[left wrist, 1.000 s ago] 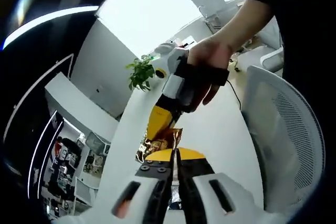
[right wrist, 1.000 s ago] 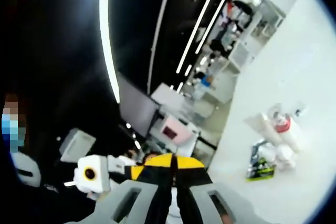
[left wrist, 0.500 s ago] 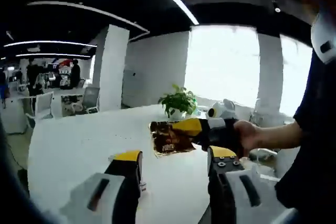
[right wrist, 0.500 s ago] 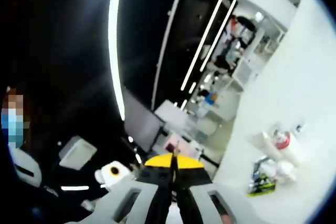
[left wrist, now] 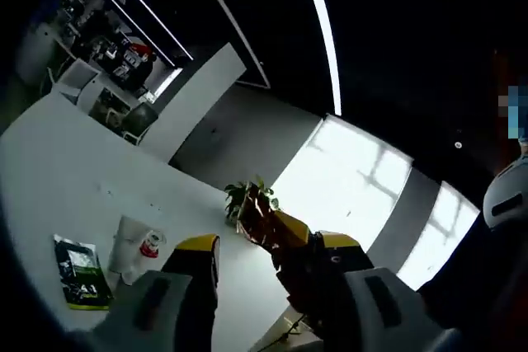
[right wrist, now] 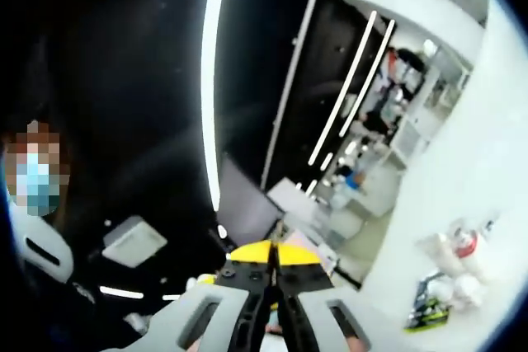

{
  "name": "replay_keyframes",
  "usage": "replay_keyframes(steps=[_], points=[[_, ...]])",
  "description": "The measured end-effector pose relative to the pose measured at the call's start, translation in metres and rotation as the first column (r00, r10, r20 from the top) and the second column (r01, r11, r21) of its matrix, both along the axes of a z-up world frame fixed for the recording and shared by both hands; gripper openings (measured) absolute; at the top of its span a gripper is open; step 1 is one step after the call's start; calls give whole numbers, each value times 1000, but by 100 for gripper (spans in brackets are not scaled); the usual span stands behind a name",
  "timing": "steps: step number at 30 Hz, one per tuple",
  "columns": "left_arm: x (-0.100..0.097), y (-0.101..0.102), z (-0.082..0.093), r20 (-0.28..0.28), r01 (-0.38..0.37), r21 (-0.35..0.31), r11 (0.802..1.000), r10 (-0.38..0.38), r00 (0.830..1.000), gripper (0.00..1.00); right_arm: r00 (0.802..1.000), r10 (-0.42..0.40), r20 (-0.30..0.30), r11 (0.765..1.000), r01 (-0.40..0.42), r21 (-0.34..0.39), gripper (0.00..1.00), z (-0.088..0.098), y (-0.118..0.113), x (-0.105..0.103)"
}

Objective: Arrange the skincare products in the storage area until every visible bottle or jar stands upright without overlapping.

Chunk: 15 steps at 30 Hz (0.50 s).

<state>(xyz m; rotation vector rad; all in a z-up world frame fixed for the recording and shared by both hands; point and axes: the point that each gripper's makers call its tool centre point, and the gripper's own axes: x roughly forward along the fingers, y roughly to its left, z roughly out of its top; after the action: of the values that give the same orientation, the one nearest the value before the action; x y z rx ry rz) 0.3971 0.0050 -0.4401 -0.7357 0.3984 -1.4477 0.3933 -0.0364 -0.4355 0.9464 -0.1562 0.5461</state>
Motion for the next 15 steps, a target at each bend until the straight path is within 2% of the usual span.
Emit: replay_keyframes(steps=[6,9,15], points=[[-2,-3,3,21,-4,-5,1000,4,1000,33,999,-2,53,1000,2,7,0,8,5,-1],[-3,-5,4,9,-2,-20,1000,2,1000,28,997,-1,74,1000,2,-3,0,10,11,-2],[-5,-6,-2,10,-14,-14,1000,14,1000,8,994,-12,105,1000,12,4,0,12,17,-1]])
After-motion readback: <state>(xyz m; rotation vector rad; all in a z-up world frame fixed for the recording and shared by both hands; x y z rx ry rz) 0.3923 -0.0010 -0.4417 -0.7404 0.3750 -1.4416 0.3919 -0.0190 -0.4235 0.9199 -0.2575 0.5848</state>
